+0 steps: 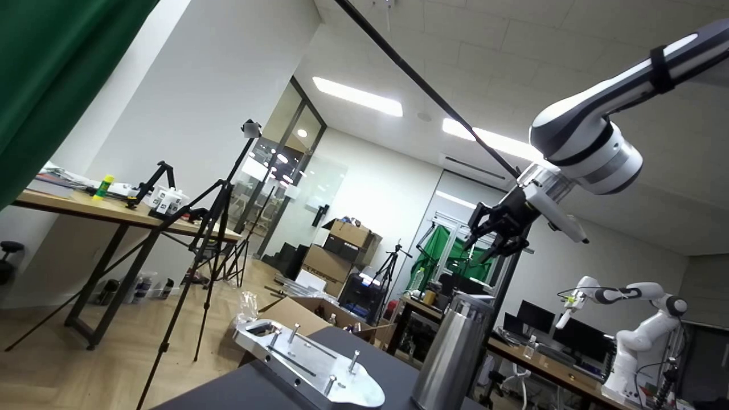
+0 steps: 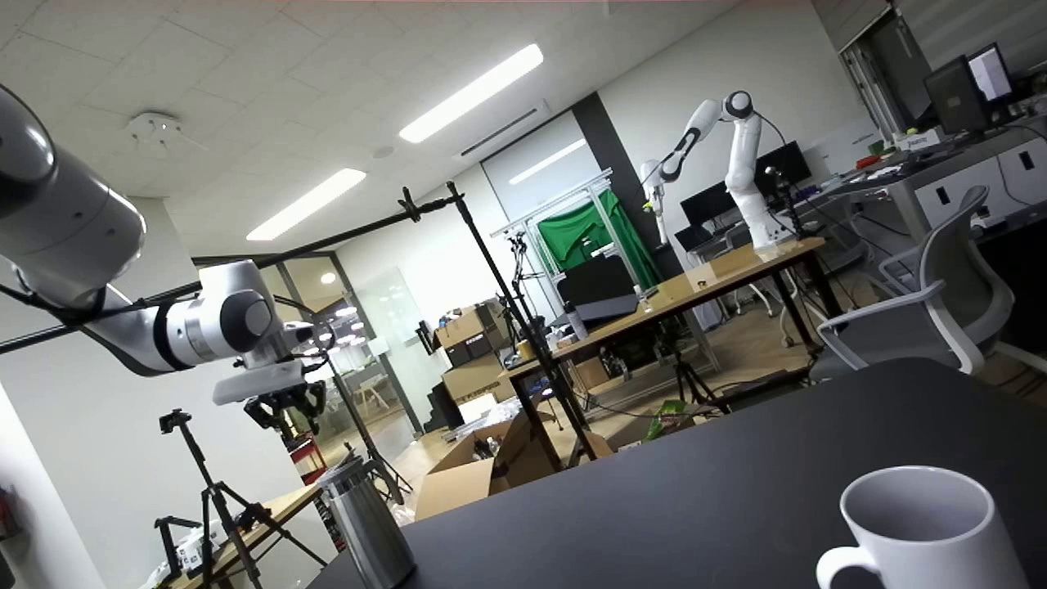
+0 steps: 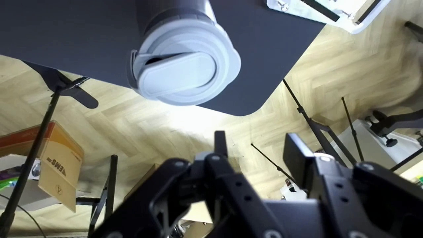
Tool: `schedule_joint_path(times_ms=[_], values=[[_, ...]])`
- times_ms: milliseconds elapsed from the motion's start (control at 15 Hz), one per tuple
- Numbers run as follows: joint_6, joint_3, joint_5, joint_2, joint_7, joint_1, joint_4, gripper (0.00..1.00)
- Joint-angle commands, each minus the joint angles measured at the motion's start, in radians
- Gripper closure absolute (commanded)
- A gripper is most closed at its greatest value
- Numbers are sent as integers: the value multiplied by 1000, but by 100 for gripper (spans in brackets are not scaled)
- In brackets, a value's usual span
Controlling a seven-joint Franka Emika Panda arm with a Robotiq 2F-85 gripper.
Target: Press the top of the bottle to open
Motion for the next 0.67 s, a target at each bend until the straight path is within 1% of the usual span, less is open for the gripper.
schedule_joint_path(times_ms=[0,200,267,400,467,600], values=[[-56,-7,14,-75,19,-9,-52,19],[-92,-18,14,-103,40,-9,-64,2],[-66,-12,5,-49,5,0,-14,18],[-81,-17,7,-64,10,-2,-24,4],[-82,-18,8,-68,11,-2,-28,1],[-82,-18,9,-69,12,-2,-31,1]])
